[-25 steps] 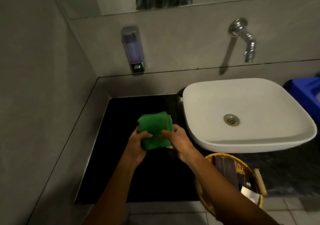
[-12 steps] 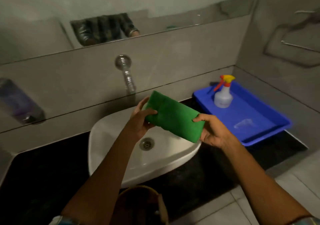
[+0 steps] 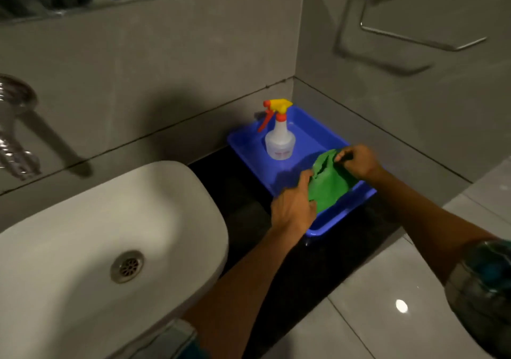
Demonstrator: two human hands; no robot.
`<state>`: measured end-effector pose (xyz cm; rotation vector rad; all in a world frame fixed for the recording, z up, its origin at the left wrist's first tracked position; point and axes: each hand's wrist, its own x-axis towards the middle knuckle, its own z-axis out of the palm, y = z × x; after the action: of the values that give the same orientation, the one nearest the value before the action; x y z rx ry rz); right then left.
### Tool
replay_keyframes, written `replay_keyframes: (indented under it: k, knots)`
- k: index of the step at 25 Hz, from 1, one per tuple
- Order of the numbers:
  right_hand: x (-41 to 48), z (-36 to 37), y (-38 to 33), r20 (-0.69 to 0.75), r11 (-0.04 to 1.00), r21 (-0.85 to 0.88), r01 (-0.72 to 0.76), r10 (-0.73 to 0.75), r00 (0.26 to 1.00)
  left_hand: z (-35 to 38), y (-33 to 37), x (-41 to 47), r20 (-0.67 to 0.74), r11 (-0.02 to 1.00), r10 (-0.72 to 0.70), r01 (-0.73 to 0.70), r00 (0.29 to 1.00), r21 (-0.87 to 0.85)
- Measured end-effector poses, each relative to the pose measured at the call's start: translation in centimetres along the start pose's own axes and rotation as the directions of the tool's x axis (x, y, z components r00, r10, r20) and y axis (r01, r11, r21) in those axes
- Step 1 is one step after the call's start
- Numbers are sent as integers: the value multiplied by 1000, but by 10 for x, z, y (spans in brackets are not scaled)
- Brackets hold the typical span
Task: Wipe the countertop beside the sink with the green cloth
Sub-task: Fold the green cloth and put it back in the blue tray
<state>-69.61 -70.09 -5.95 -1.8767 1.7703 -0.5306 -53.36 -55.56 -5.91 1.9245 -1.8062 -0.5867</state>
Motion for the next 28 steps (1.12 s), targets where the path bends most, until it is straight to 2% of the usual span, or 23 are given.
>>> replay_keyframes:
  k: [1, 3, 5, 6, 7, 8, 10, 12, 14, 17, 19, 21, 22, 23, 24, 25, 26, 27, 28]
  knots:
    - [8, 5, 10, 55, 984, -178, 16, -7, 998, 13, 3, 7, 66, 995, -24, 17, 998, 100]
    - [5, 20, 25, 202, 851, -523, 56, 60, 977, 30, 6, 13, 150, 930, -78, 18, 986, 368]
    - [-9, 32, 28, 254, 707, -702, 80, 144, 956, 31, 5, 10, 152, 843, -70, -23, 986, 538]
    - [-16, 36, 22, 231, 692, -718, 80, 129, 964, 25, 3, 6, 119, 843, -28, -40, 993, 536]
    - [-24, 36, 11, 183, 723, -688, 59, 95, 978, 16, 1, 2, 70, 864, 29, -60, 997, 500]
    - [-34, 35, -4, 114, 807, -590, 26, 52, 992, 4, -1, -7, 27, 887, 73, -77, 997, 456]
    - [-72, 43, -44, -10, 973, -231, 31, -34, 999, -29, -15, -35, -74, 905, 127, -85, 989, 417]
    - [-133, 64, -87, -2, 980, 43, 194, -194, 981, -66, -43, -76, -248, 921, 157, -51, 956, 387]
    - [-206, 91, -126, 69, 932, 180, 315, -331, 941, -104, -83, -131, -395, 937, 141, 7, 908, 349]
    - [-299, 130, -177, 215, 898, 289, 333, -400, 891, -159, -146, -229, -551, 933, 49, 159, 833, 323]
    - [-343, 156, -196, 325, 899, 244, 364, -430, 843, -184, -183, -302, -662, 903, -63, 325, 747, 282]
    - [-373, 179, -201, 457, 918, 116, 379, -388, 800, -189, -221, -374, -715, 793, -240, 558, 657, 246]
    - [-387, 190, -200, 539, 935, 63, 349, -326, 776, -185, -240, -409, -686, 688, -395, 692, 611, 221]
    - [-398, 199, -198, 604, 954, 43, 297, -262, 753, -179, -255, -437, -597, 568, -576, 798, 558, 198]
    - [-407, 207, -197, 633, 969, 48, 241, -216, 743, -172, -269, -458, -454, 483, -741, 862, 495, 152]
    - [-413, 212, -196, 624, 980, 59, 190, -185, 759, -164, -279, -471, -299, 459, -842, 887, 450, 44]
    - [-417, 215, -197, 594, 987, 61, 148, -155, 790, -158, -287, -476, -155, 476, -876, 871, 458, -121]
    - [-420, 217, -199, 566, 993, 50, 106, -115, 816, -154, -292, -477, -89, 509, -858, 810, 506, -291]
    - [-422, 218, -204, 562, 998, 40, 50, -63, 825, -154, -293, -478, -79, 542, -825, 746, 559, -386]
